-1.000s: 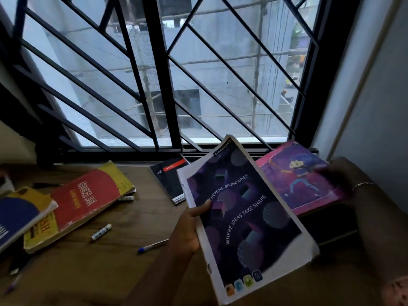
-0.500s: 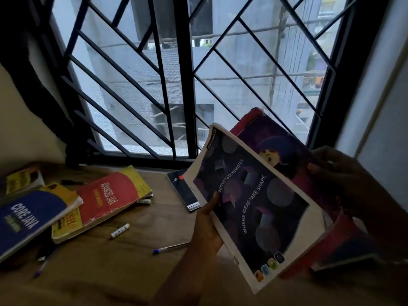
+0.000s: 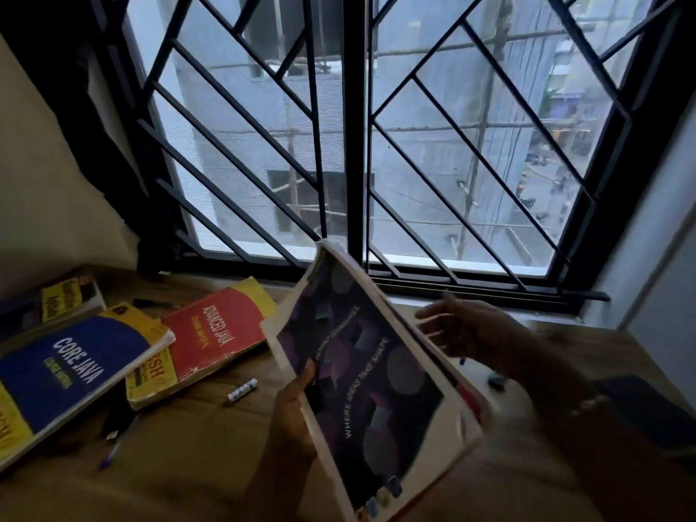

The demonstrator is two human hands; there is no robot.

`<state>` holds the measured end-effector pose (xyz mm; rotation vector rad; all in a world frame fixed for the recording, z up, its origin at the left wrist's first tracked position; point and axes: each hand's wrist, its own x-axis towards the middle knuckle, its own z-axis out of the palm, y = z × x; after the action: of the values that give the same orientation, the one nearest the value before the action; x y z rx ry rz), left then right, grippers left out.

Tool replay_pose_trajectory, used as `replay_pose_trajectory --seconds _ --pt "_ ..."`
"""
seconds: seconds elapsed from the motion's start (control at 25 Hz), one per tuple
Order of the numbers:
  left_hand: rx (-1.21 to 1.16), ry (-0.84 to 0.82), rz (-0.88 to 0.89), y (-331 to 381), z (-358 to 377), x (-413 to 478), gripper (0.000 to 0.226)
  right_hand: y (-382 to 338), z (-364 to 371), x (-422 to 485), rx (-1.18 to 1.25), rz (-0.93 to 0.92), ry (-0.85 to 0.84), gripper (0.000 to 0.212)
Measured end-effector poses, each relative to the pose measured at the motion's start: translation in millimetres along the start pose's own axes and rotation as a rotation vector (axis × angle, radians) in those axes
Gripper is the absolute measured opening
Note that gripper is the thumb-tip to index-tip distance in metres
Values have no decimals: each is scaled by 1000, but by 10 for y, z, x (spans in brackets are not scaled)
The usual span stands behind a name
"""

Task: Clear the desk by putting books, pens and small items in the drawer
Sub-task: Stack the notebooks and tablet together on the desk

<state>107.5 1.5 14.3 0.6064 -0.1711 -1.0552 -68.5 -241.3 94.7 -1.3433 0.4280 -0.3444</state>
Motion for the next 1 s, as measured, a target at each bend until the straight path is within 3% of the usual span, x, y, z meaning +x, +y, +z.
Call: replay_pose_trajectory --seconds 0.08,0.16,0.28,0.36,0.48,0.64,0.76,0.84,0.92,1.0 --pt "-83 -148 -18 205 -158 8 47 175 549 340 -316 95 228 18" --pt "-138 -193 -63 384 -379 58 48 432 531 749 -667 108 438 22" --pt "28 -99 45 592 -412 36 71 686 498 1078 -1203 202 534 25" --pt "29 -47 57 634 -522 75 92 824 619 1253 -1355 221 503 52" --pt "2 17 -18 686 -568 164 105 937 645 1382 -1321 272 560 72" --pt "-55 53 -21 724 -644 217 94 1054 588 1435 -1167 413 660 82" --pt "-28 144 27 712 -666 238 88 1020 532 1483 -1080 477 658 70" --pt "-14 209 39 701 -692 259 88 1019 542 1516 -1025 377 665 47" --pt "12 198 36 674 -628 222 59 979 534 1532 -818 250 724 27" --pt "38 220 21 642 -556 181 19 849 519 1446 -645 143 787 19"
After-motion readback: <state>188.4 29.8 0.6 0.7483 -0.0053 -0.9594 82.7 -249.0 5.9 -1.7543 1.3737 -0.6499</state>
